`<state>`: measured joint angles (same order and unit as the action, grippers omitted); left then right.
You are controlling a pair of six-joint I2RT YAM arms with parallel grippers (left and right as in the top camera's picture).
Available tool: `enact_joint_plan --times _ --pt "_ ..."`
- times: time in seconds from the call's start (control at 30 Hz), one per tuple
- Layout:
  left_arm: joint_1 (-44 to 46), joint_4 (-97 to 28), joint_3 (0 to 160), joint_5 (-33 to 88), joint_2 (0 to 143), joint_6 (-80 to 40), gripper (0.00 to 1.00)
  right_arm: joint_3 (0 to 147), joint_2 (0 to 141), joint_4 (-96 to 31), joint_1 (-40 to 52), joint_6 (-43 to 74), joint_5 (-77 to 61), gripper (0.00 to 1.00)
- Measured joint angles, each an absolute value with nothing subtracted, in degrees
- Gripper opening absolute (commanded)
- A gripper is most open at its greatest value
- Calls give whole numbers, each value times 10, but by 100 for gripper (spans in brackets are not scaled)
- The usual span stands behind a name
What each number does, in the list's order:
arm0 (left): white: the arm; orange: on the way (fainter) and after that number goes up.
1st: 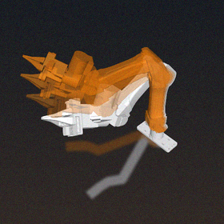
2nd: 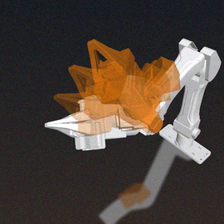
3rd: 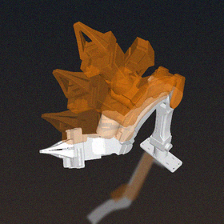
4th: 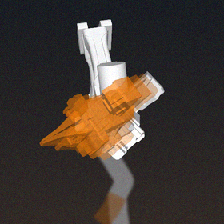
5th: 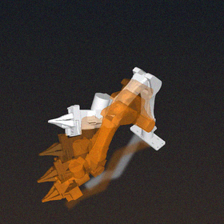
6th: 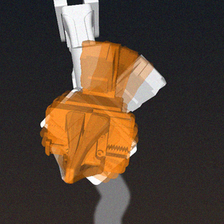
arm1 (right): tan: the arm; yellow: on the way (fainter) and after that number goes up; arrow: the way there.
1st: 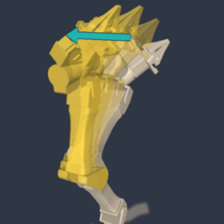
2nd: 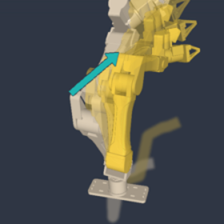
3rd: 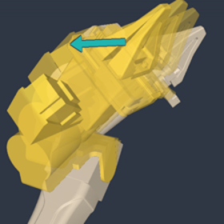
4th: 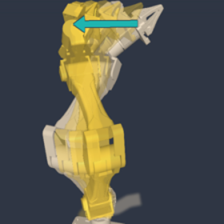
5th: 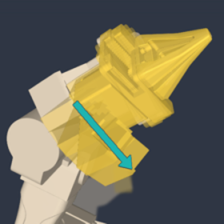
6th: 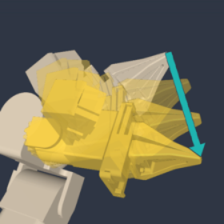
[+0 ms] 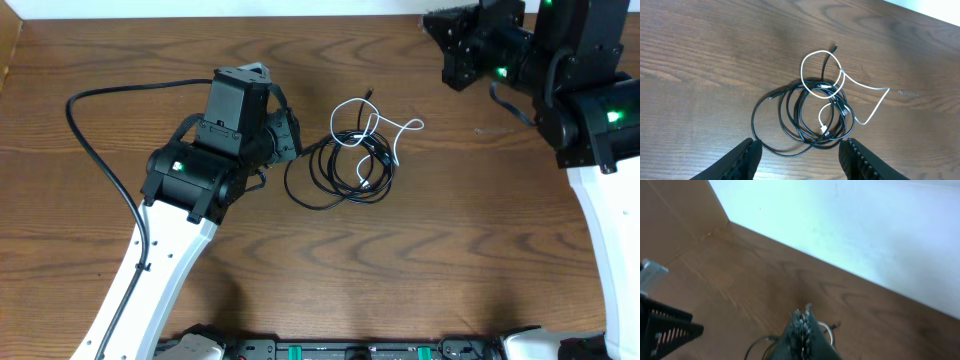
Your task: Untangle cables
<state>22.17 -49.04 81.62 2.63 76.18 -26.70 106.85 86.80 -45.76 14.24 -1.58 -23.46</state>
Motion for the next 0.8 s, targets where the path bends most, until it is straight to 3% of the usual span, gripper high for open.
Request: enact_joint_plan --times 0.1,0.13,0.17,0.2,0.4,0.53,0.8 --pt "222 -491 816 27 762 -267 55 1070 877 -505 142 -11 -226 29" --pt "222 -490 816 26 762 -267 55 1070 882 -524 143 -3 -217 40" --pt "222 -491 816 26 762 -267 55 1070 889 -544 143 9 -207 57" --pt "222 -490 816 26 762 -267 55 1070 897 -560 142 20 -203 66" --pt "222 -490 816 26 762 -267 55 1070 971 -659 143 124 -152 60" --pt "222 -490 816 26 764 -267 55 1064 1014 -670 150 174 -141 59" --pt "222 -490 816 26 774 -267 55 1062 1100 -683 187 222 -132 46"
